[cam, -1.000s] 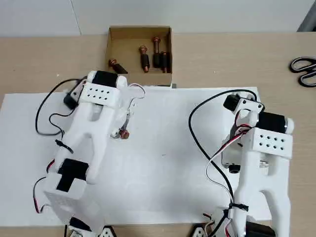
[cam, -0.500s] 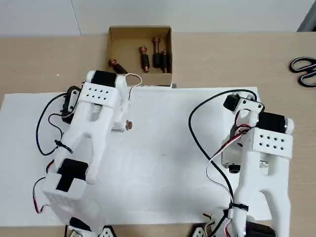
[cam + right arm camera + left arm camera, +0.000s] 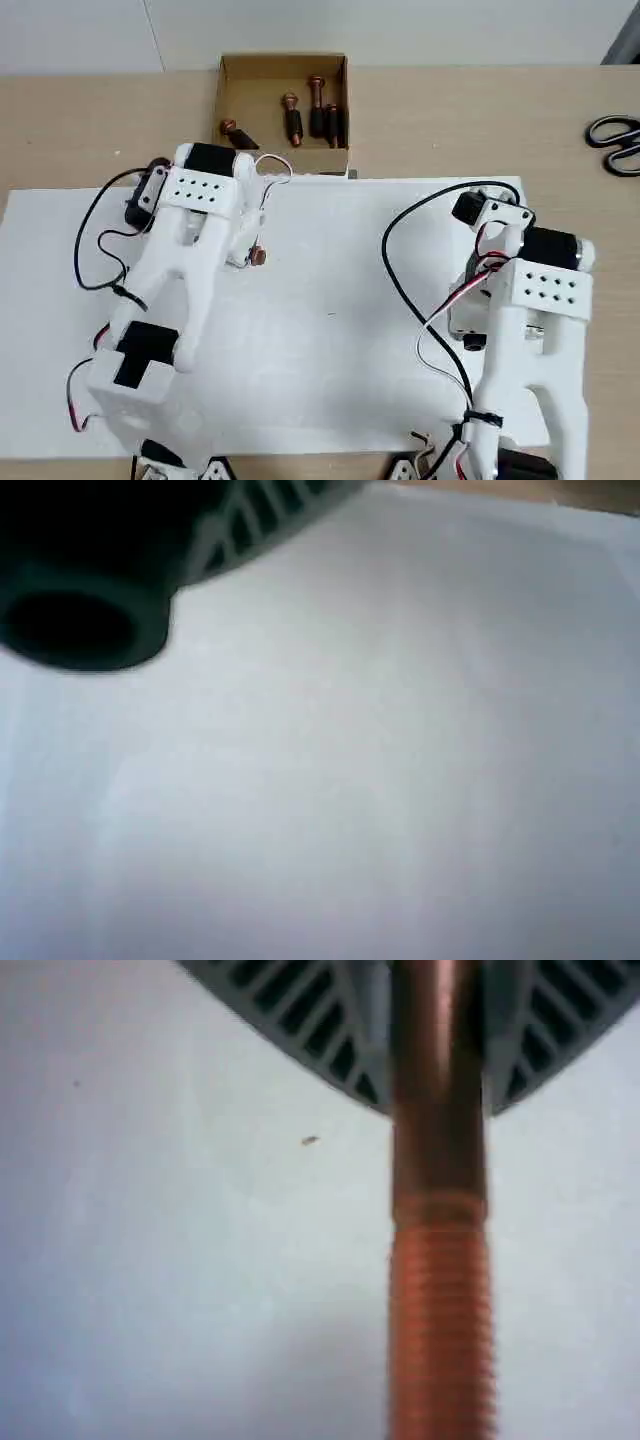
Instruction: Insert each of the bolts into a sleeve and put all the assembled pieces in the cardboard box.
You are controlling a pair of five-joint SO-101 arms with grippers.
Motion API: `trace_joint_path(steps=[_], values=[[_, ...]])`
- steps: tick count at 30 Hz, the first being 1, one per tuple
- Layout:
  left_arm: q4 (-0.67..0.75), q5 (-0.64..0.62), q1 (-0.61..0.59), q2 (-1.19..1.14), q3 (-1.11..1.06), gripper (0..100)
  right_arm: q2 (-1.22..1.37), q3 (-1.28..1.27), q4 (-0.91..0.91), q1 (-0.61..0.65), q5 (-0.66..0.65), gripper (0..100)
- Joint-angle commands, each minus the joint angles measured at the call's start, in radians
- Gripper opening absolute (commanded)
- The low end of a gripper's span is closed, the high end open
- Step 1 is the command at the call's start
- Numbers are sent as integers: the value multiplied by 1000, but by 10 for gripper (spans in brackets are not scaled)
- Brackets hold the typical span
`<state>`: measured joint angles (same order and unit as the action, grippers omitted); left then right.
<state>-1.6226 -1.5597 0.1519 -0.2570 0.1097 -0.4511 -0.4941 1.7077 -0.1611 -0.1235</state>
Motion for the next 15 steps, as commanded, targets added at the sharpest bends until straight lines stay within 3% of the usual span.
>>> trace_joint_path(steps=[1, 10, 15], values=[[18, 32, -5, 8, 39, 8, -33, 5, -5, -12, 3, 3], [20, 34, -66, 8, 39, 8, -33, 5, -5, -12, 3, 3], [91, 31, -115, 8, 39, 8, -33, 5, -5, -12, 3, 3]])
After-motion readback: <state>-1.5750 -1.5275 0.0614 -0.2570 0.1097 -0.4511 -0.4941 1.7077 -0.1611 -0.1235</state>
